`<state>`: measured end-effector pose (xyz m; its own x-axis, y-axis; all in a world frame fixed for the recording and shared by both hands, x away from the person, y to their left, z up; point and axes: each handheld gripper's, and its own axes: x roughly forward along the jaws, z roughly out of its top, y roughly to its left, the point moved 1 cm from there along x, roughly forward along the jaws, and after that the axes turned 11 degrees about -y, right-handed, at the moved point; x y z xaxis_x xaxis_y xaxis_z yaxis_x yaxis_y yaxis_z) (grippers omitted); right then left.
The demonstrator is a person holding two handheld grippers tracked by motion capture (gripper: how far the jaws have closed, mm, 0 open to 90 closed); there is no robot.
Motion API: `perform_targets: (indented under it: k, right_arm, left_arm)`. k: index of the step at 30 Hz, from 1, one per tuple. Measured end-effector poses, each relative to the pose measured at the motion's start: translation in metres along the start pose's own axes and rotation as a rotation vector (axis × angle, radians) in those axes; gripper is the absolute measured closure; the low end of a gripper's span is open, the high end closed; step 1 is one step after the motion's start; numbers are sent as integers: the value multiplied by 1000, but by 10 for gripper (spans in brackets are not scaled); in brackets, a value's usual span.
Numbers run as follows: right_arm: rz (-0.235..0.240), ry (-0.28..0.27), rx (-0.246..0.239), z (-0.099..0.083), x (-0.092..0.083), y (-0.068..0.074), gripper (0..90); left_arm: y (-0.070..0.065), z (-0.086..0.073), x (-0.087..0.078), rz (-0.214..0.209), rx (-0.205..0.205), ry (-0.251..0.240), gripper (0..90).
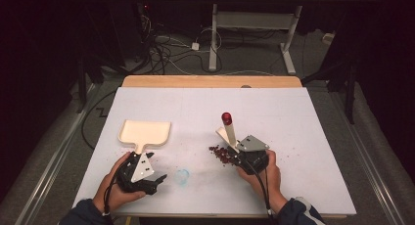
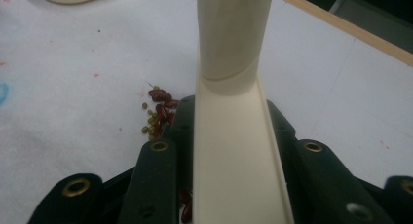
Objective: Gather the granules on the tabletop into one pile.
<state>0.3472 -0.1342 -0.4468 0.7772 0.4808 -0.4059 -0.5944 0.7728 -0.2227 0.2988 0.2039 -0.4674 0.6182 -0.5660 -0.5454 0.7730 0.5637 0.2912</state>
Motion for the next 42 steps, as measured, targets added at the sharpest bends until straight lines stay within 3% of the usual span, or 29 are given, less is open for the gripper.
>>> perform_targets:
  k: [5, 8, 12, 15, 18, 22, 25, 29, 33, 35, 39, 42]
  right_arm:
    - [-6, -28, 27, 4, 1, -2, 672]
    - [-20, -36, 1, 5, 3, -2, 672]
    - [-30, -55, 15, 6, 0, -7, 672]
    - [10, -111, 30, 10, -8, -14, 672]
    - [104, -173, 26, 15, -18, -16, 671]
    - [319, -234, 27, 15, -30, -13, 671]
    - [463, -228, -18, 12, -31, -9, 671]
    - [612, -191, -54, 2, -21, -8, 671]
    - [683, -153, -98, -8, -6, -14, 671]
    - [725, -172, -118, -11, 0, -20, 671]
    - [730, -186, -136, -9, 14, -33, 671]
    - [735, -196, -121, -8, 24, -39, 670]
  left_arm:
    - [0, 0, 0, 0, 1, 1, 181]
    - [0, 0, 0, -1, 2, 2, 181]
    - [0, 0, 0, 1, 1, 1, 181]
    - [0, 0, -1, 2, 1, 1, 181]
    - [0, 0, -2, 5, 2, -3, 181]
    - [1, 0, -3, 11, -3, -9, 181]
    - [2, 0, -4, 10, -4, -15, 181]
    - [3, -1, -5, 11, -20, -25, 181]
    - [3, -1, -4, 4, -14, -19, 181]
    - [2, -1, -3, 0, -12, -15, 181]
    - [1, -1, 0, -5, -10, -6, 181]
    - [1, -1, 1, -8, -12, -3, 181]
